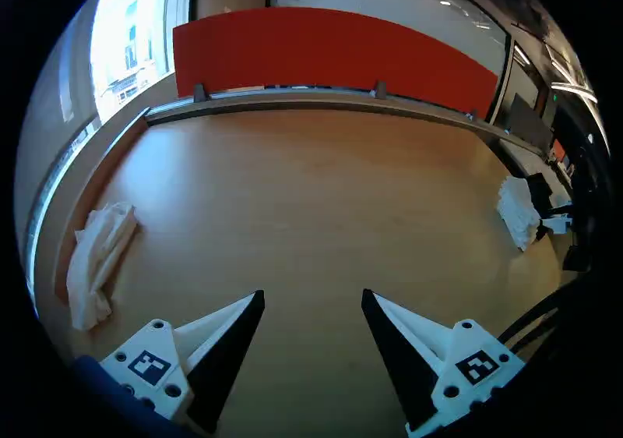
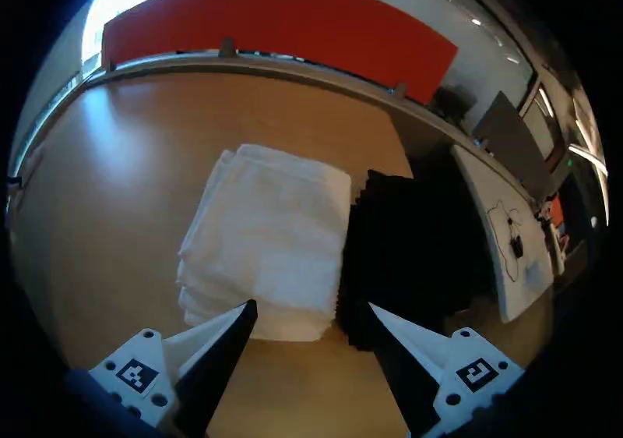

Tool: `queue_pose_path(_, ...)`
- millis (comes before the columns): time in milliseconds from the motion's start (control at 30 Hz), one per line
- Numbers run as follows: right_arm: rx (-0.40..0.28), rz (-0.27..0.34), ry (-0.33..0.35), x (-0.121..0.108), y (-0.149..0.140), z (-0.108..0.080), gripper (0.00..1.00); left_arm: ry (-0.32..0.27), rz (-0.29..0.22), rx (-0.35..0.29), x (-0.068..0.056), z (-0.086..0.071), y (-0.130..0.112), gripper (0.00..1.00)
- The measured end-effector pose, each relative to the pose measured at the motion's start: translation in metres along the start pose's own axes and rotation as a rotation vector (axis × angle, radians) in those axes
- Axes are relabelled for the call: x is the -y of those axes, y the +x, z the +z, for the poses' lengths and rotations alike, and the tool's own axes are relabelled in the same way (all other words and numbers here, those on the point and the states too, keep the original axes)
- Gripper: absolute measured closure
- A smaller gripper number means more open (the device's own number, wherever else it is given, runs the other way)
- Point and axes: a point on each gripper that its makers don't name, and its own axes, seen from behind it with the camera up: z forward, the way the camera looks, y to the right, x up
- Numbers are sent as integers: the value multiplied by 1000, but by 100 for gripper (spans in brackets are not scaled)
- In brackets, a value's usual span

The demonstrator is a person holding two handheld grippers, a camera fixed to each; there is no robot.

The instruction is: Fold towel

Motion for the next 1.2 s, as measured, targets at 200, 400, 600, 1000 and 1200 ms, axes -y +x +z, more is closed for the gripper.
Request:
queue_pose_path(200,-73,4,-19,7,16,-13,0,2,-7,-14,3,-3,2,8)
queue_pose_path(400,-165,18,-54,12,36,-27,0,5,-6,-30,6,-4,5,8)
queue_pose_path(600,-328,45,-100,13,75,-55,0,8,-4,-54,9,-6,13,7)
queue_pose_path(1000,-535,110,-125,23,127,-93,0,10,-29,-104,12,-4,30,7)
queue_pose_path(1200,-578,127,-130,28,142,-102,0,23,-34,-161,15,-5,46,8)
